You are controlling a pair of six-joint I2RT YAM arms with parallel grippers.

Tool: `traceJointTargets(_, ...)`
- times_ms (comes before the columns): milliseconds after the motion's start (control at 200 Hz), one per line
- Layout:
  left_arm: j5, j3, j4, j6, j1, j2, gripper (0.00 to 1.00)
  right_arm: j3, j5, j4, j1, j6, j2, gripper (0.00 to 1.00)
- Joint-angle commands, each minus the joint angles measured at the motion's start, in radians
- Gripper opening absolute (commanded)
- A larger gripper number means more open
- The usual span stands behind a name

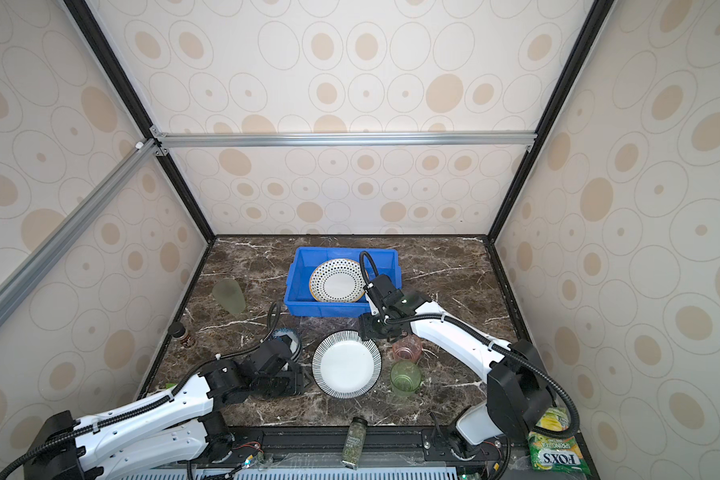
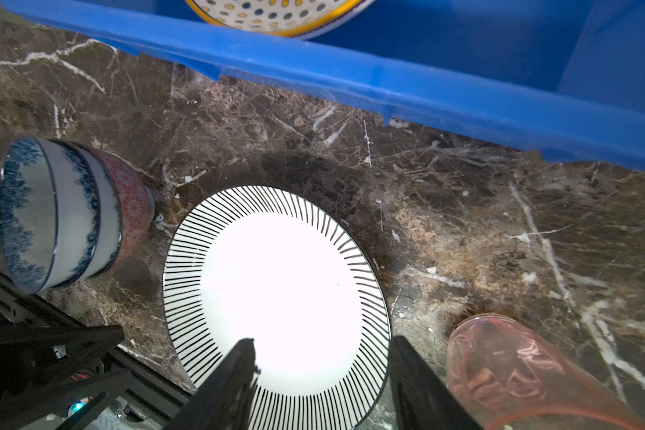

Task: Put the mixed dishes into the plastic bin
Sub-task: 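Move both grippers back toward the black-striped white plate on the table, then pinch the striped plate rim with the left gripper and tilt it up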

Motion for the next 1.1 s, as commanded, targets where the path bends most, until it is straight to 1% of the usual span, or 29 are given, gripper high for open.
traceJointTargets(0, -0.029, 0.004, 0.112, -0.084, -0.017, 0.040, 0.53, -0.014, 0.016, -0.010, 0.004, -0.027, -0.029, 0.60)
traceJointTargets(245, -0.035, -0.013, 0.223, -0.125, -0.034, 0.186, 0.54, -0.043, 0.013, 0.004, 0.003, -0.028, -0.077, 0.60)
traceJointTargets(360, -0.050, -0.016, 0.254, -0.137, -0.039, 0.216, 0.53, -0.049, 0.013, 0.006, 0.003, -0.029, -0.094, 0.61)
traceJointTargets(515, -0.059, -0.008, 0.306, -0.154, -0.040, 0.254, 0.50, -0.041, 0.004, 0.009, 0.003, -0.030, -0.100, 0.61)
traceJointTargets(696, -0.092, 0.066, 0.245, -0.134, -0.063, 0.310, 0.48, -0.051, 0.004, 0.014, 0.003, -0.030, -0.121, 0.61)
traceJointTargets(781, -0.103, 0.078, 0.225, -0.136, -0.070, 0.315, 0.44, -0.060, 0.014, 0.014, 0.003, -0.031, -0.133, 0.60)
traceJointTargets(906, -0.100, 0.074, 0.236, -0.146, -0.072, 0.328, 0.35, -0.076, 0.016, 0.014, 0.004, -0.029, -0.141, 0.60)
traceJointTargets(961, -0.095, 0.073, 0.244, -0.146, -0.074, 0.338, 0.29, -0.082, 0.013, 0.016, 0.004, -0.026, -0.144, 0.60)
traceJointTargets(1096, -0.087, 0.077, 0.245, -0.147, -0.075, 0.370, 0.22, -0.089, 0.013, 0.020, 0.003, -0.026, -0.158, 0.60)
